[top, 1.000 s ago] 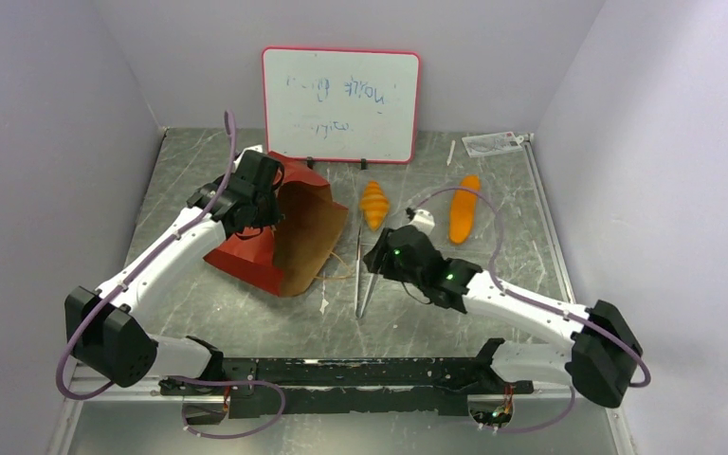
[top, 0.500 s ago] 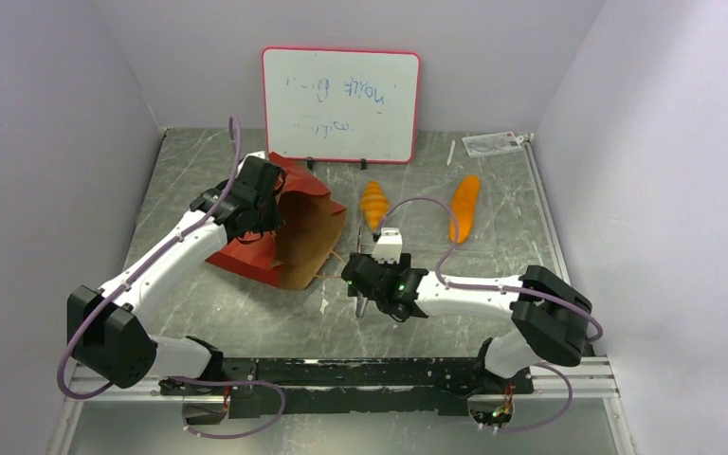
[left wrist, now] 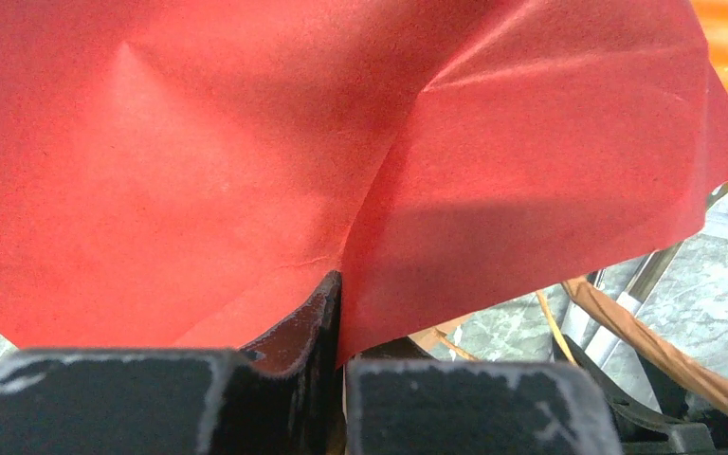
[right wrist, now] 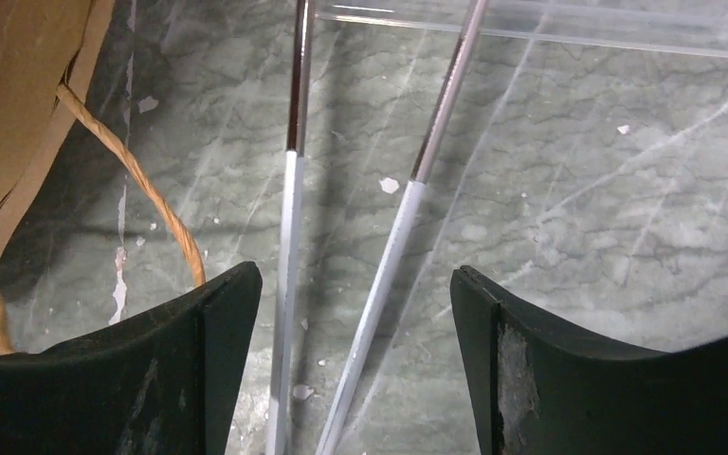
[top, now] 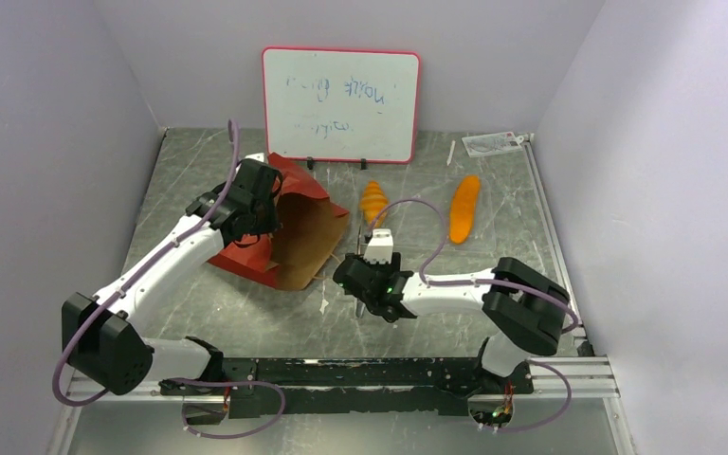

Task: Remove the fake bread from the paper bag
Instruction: Pick up the clamp at the center of the board.

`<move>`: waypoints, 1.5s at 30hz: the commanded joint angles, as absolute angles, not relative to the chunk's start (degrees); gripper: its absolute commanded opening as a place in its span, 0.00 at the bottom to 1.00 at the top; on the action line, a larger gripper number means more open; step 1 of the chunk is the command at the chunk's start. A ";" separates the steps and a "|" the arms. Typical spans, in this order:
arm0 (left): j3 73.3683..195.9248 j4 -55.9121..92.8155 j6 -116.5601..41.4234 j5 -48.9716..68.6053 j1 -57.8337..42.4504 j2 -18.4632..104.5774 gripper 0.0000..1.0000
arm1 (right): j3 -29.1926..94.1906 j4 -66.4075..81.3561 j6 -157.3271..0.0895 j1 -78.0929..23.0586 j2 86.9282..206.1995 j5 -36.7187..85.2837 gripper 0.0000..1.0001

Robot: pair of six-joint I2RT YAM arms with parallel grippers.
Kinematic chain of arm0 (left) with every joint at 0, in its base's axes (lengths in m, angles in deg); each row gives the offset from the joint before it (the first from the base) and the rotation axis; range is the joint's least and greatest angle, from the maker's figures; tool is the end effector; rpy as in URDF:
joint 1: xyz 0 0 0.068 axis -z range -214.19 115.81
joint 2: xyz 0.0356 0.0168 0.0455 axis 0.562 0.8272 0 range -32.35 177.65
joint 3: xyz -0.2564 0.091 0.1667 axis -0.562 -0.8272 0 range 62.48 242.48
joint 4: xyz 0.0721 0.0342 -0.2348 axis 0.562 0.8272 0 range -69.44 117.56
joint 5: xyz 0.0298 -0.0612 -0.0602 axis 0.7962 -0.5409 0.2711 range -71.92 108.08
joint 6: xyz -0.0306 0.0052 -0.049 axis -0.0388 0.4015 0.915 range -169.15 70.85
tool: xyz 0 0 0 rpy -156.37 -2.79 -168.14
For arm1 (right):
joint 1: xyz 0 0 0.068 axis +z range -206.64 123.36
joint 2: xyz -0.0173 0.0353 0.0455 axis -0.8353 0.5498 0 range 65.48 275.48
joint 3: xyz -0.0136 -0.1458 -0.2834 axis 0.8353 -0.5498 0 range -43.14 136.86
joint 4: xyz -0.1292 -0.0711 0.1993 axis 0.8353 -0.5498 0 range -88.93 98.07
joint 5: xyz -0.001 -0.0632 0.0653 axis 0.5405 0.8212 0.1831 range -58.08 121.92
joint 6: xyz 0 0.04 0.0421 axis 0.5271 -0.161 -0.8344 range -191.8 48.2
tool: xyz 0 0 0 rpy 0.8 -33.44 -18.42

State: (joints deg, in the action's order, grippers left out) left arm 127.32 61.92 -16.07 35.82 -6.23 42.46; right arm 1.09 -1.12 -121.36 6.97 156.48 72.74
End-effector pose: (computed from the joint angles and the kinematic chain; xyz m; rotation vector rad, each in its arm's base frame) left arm 0.2239 -0.1045 0.3448 -0.2394 2.4001 -0.1053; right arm 0.1514 0.2441 0.2107 -0.0208 2.2511 0.1130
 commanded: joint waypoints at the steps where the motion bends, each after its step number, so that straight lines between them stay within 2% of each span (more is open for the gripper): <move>1: 126.31 61.68 -17.50 35.63 -6.18 40.89 0.07 | 1.31 4.22 -119.11 7.62 159.64 76.63 0.74; 9: 125.46 61.23 -18.14 35.75 -6.20 40.30 0.07 | -1.11 6.87 -120.71 9.33 161.73 80.06 0.49; 13: 125.79 61.07 -18.39 35.66 -6.17 40.16 0.07 | -2.33 5.04 -122.09 10.40 158.51 81.10 0.44; 23: 126.24 60.32 -17.76 36.00 -6.23 39.23 0.08 | -5.34 -4.18 -125.36 10.64 139.92 74.41 0.44; 35: 125.34 58.19 -15.38 34.16 -6.15 37.79 0.08 | -3.42 -15.97 -125.68 10.02 125.83 70.67 0.43; 38: 124.63 57.66 -14.95 33.21 -6.16 37.53 0.08 | -3.25 -17.39 -125.06 9.74 125.64 71.18 0.43; 45: 122.74 56.53 -13.92 32.46 -5.98 36.12 0.08 | -1.42 -10.50 -117.71 2.99 129.97 67.71 0.43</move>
State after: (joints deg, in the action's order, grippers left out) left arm 123.19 58.86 -15.08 34.15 -6.23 37.76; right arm -4.57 -13.45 -121.80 5.37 129.27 68.22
